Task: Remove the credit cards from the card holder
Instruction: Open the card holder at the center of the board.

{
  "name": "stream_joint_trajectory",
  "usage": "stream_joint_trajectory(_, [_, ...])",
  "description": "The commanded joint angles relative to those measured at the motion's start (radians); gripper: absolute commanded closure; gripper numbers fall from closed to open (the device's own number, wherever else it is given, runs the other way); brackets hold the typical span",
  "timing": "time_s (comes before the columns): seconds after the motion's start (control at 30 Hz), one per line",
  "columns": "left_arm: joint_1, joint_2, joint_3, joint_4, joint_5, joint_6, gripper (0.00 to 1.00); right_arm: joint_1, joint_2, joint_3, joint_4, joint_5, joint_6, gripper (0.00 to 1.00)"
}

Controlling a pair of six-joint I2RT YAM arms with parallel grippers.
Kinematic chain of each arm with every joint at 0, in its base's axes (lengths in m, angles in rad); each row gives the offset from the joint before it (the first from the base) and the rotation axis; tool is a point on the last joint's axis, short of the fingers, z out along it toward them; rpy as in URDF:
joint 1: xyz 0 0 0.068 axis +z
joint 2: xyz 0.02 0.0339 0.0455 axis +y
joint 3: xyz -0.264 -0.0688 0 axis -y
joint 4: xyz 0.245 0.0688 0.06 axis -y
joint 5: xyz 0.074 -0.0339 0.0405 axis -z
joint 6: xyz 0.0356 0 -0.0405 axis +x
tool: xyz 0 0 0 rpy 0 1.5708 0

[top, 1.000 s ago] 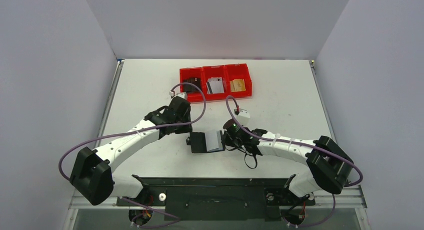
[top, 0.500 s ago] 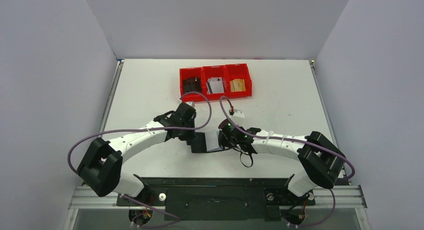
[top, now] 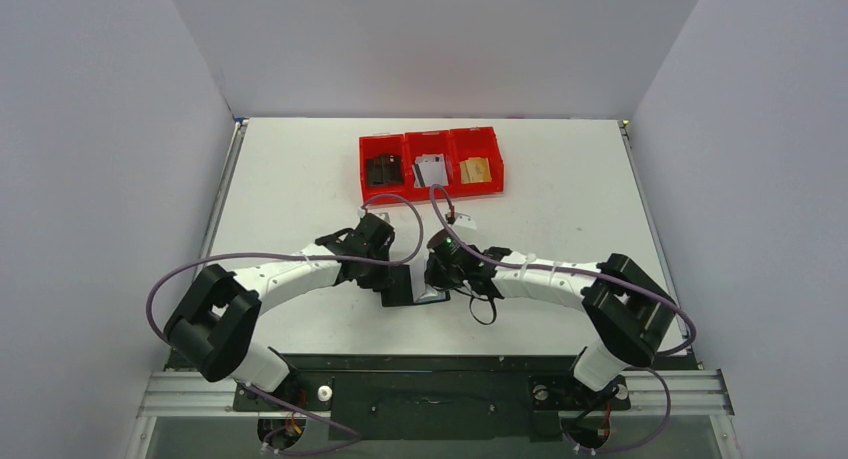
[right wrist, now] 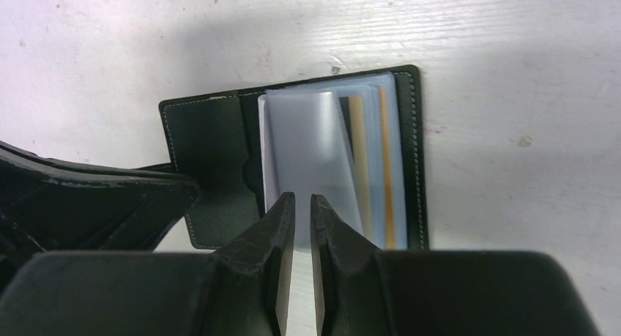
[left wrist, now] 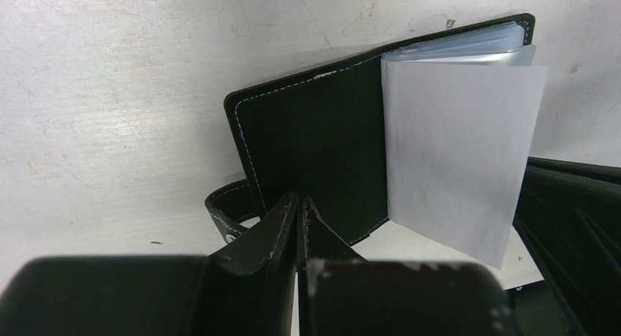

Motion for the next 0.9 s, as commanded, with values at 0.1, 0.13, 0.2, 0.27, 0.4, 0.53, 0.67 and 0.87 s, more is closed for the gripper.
stream_joint_trajectory(0.1, [0.001,-0.063,0.031,0.007,-0.011,0.003,1.00,0.025,0.067,0.113,0.043,-0.048,-0.003,0.89])
stream_joint_trajectory(0.13, [0.002,-0.087,0.043,-0.017,-0.025,0.005,1.00,0.028,0.082,0.128,0.042,-0.050,-0.003,0.89])
stream_joint_trajectory(0.2, [0.006,-0.131,0.060,-0.057,-0.053,0.001,1.00,0.033,0.106,0.148,0.043,-0.057,0.000,0.89])
stream_joint_trajectory(0.27, [0.009,-0.180,0.076,-0.103,-0.094,-0.007,1.00,0.038,0.135,0.168,0.047,-0.068,0.003,0.89])
stream_joint_trajectory(0.4, [0.014,-0.292,0.090,-0.163,-0.159,-0.027,0.98,0.049,0.194,0.210,0.048,-0.075,0.010,0.89])
stream_joint_trajectory(0.53, [0.016,-0.347,0.086,-0.173,-0.141,-0.042,0.97,0.060,0.254,0.235,0.052,-0.075,0.021,0.90])
stream_joint_trajectory(0.67, [0.017,-0.332,0.063,-0.141,-0.098,-0.054,0.97,0.065,0.282,0.231,0.068,-0.072,0.039,0.91])
stream_joint_trajectory(0.87, [0.021,-0.278,0.038,-0.080,-0.060,-0.076,0.97,0.062,0.226,0.226,0.053,-0.038,0.039,0.91])
